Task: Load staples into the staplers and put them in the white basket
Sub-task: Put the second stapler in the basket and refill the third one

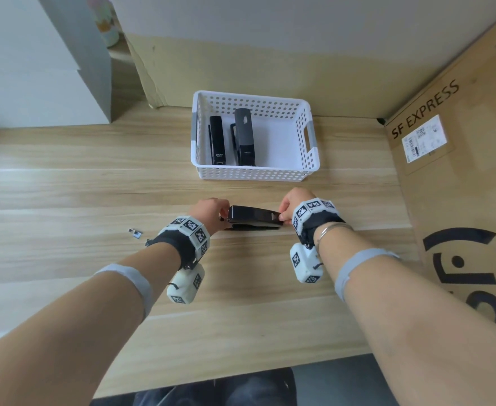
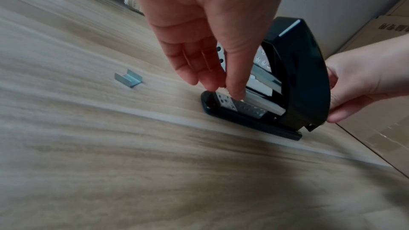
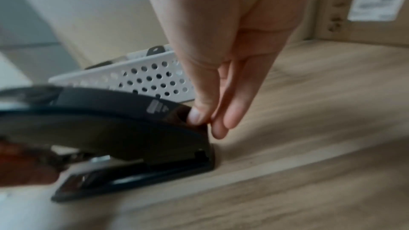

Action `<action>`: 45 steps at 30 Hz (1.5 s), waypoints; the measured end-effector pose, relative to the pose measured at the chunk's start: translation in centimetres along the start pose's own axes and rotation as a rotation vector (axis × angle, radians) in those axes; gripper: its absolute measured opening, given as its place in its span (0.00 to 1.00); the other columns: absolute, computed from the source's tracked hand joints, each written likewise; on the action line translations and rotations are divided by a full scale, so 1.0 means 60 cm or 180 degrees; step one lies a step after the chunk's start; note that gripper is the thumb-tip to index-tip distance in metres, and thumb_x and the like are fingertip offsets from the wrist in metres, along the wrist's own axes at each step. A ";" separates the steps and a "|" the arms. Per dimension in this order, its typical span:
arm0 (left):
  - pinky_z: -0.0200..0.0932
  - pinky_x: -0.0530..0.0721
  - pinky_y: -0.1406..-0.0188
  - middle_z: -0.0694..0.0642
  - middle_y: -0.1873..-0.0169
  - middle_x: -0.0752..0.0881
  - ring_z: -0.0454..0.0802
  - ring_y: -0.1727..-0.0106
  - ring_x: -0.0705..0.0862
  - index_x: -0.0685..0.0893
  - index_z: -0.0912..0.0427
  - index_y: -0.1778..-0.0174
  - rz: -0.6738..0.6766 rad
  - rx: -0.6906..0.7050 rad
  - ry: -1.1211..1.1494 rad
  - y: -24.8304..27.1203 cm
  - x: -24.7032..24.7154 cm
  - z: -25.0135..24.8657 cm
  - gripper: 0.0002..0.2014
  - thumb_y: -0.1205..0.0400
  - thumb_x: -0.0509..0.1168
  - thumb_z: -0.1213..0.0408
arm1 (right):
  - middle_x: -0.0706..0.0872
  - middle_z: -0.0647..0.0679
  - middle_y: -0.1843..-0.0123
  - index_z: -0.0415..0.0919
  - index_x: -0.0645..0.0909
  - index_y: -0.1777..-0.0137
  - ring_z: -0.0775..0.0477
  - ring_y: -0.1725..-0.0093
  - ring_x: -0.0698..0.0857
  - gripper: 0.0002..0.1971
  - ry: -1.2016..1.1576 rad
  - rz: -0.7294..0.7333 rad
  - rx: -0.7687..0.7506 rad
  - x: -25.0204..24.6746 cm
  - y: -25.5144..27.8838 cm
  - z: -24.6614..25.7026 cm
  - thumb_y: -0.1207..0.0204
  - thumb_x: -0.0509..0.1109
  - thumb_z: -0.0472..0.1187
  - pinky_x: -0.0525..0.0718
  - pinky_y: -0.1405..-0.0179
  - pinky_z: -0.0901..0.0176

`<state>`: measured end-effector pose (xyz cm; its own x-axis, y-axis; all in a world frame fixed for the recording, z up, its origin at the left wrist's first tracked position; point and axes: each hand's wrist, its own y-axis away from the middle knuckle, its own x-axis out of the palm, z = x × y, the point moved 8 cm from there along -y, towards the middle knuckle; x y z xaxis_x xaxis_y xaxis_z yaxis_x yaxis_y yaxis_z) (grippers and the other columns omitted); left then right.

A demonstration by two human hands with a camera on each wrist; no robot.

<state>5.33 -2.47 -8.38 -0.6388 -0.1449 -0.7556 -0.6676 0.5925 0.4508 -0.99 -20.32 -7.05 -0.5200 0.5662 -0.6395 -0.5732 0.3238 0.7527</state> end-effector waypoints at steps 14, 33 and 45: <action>0.42 0.79 0.53 0.55 0.54 0.82 0.50 0.55 0.80 0.81 0.59 0.51 -0.0022 0.0091 -0.0051 0.007 -0.003 0.018 0.08 0.25 0.69 0.65 | 0.77 0.46 0.26 0.48 0.63 0.19 0.42 0.33 0.80 0.37 0.0708 0.0515 -0.1242 0.055 0.057 0.129 0.27 0.69 0.28 0.79 0.46 0.58; 0.39 0.75 0.55 0.56 0.43 0.82 0.51 0.51 0.78 0.81 0.58 0.43 0.0233 -0.0108 -0.0296 0.041 -0.046 0.118 0.16 0.23 0.60 0.78 | 0.83 0.51 0.32 0.54 0.74 0.28 0.45 0.35 0.83 0.27 0.0934 -0.0068 -0.1148 0.033 0.068 0.129 0.27 0.72 0.56 0.82 0.39 0.53; 0.48 0.80 0.43 0.59 0.40 0.80 0.58 0.40 0.81 0.76 0.57 0.34 0.0241 -0.0188 -0.0506 0.046 -0.031 0.128 0.19 0.21 0.66 0.65 | 0.88 0.44 0.45 0.43 0.83 0.39 0.42 0.46 0.86 0.21 0.0953 -0.0248 -0.1042 0.048 0.073 0.181 0.15 0.53 0.54 0.85 0.43 0.47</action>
<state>7.62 5.53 -9.40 -0.6226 0.0282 -0.7820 -0.6443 0.5486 0.5328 1.86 -9.03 -3.91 -0.6003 0.2896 -0.7455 -0.7629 0.0725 0.6424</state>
